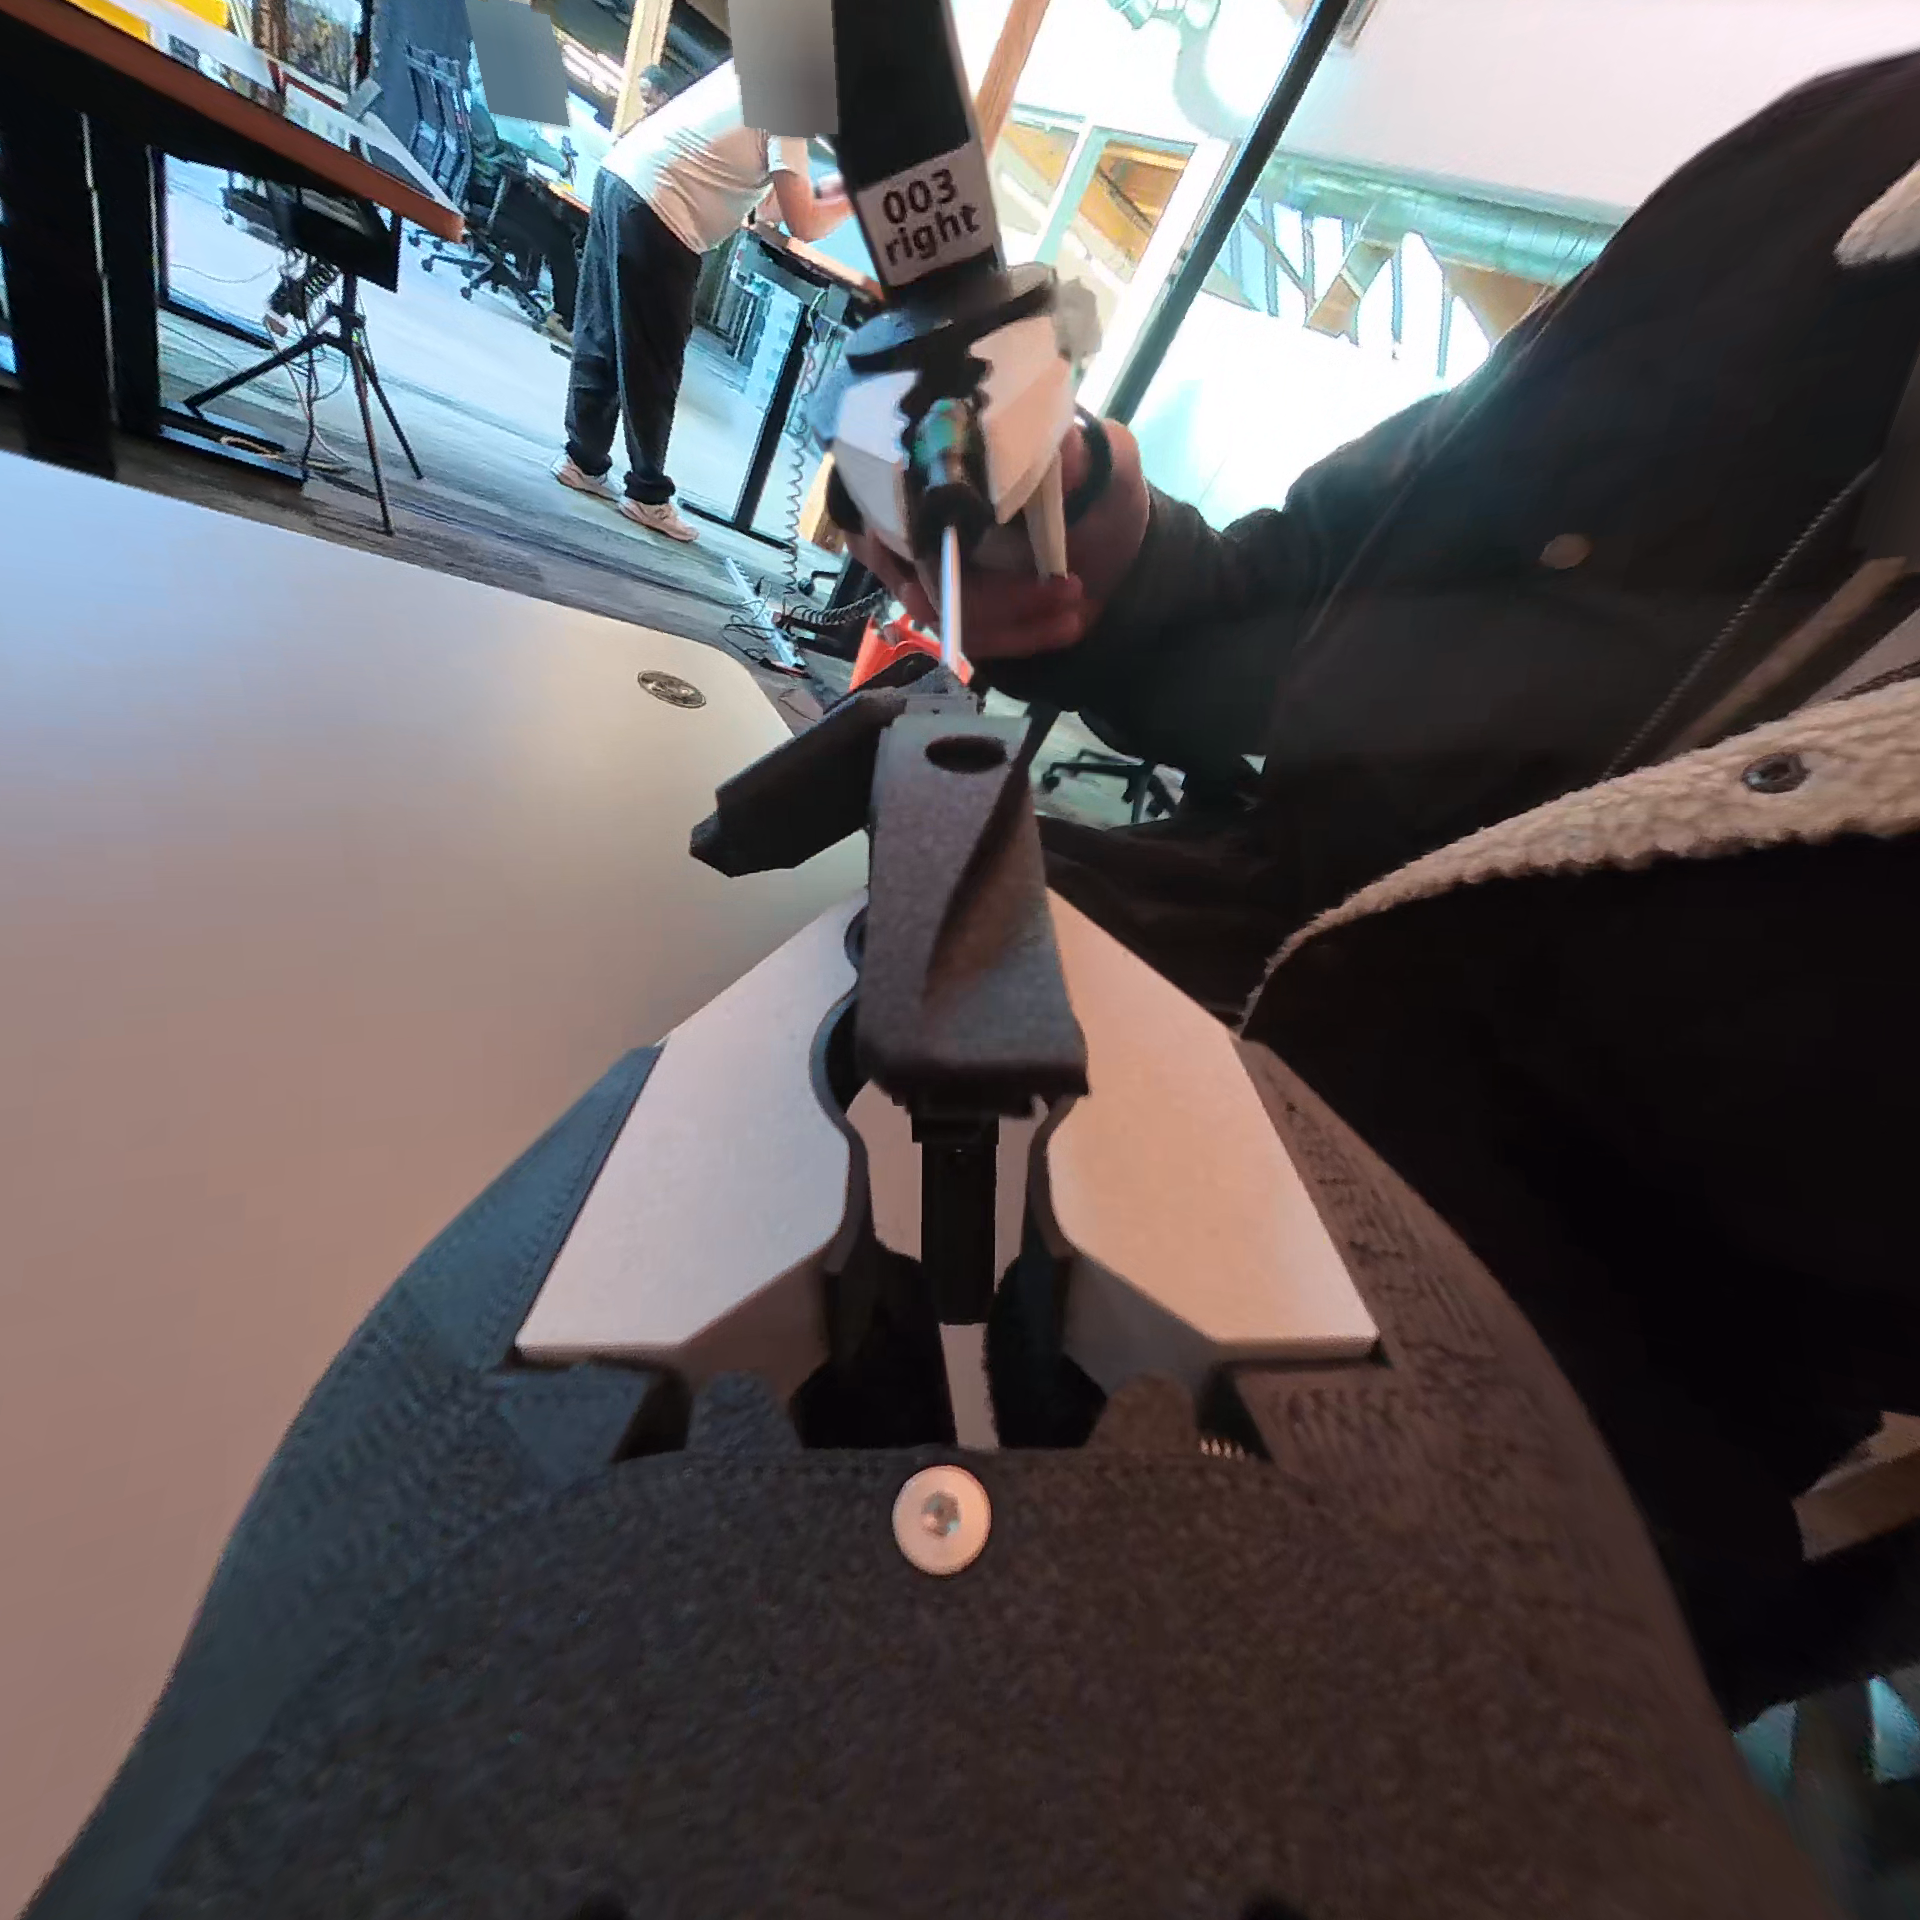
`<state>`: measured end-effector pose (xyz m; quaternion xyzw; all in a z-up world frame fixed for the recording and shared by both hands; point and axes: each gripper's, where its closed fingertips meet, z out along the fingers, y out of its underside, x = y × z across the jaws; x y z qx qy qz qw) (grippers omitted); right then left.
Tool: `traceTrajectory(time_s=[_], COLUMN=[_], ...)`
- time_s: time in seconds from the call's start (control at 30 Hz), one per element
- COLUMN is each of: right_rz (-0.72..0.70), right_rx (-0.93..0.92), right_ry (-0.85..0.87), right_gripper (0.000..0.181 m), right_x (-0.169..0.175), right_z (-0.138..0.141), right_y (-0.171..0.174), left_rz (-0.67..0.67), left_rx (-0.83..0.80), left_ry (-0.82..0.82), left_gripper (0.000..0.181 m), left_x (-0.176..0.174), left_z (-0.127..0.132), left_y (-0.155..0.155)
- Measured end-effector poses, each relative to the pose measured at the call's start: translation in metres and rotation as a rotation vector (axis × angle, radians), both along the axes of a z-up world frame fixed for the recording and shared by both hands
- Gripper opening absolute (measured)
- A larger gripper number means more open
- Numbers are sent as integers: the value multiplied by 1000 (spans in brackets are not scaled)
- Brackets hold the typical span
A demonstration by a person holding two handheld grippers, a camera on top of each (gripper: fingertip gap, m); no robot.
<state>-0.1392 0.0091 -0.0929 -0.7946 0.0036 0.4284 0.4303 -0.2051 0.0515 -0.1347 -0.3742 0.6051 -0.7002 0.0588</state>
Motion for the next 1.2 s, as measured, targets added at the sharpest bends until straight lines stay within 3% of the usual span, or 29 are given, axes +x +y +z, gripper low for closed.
traceTrajectory(time_s=[0.53, 0.77, 0.9, 1.07, 1.2], right_rz=[11, 37, 121, 282, 432], right_rx=[-9, 11, 194, 673, 940], right_ry=[-29, -122, -393, -977, -1308], right_gripper=[16, 16, 16, 16, 16], right_x=[-3, -4, -6, -12, -17], right_z=[-1, -2, 1, 6, 9], right_y=[1, 1, 1, 2, -4], left_rz=[-21, -27, -36, -48, -83], left_rx=[56, 85, 82, 77, 87], left_ry=[20, 38, 45, 50, 55], left_gripper=[22, 22, 22, 22, 22], left_x=[-1, -1, -2, -4, -7], left_z=[-8, -13, -13, -13, -14], left_y=[-8, -10, -11, -11, -18])
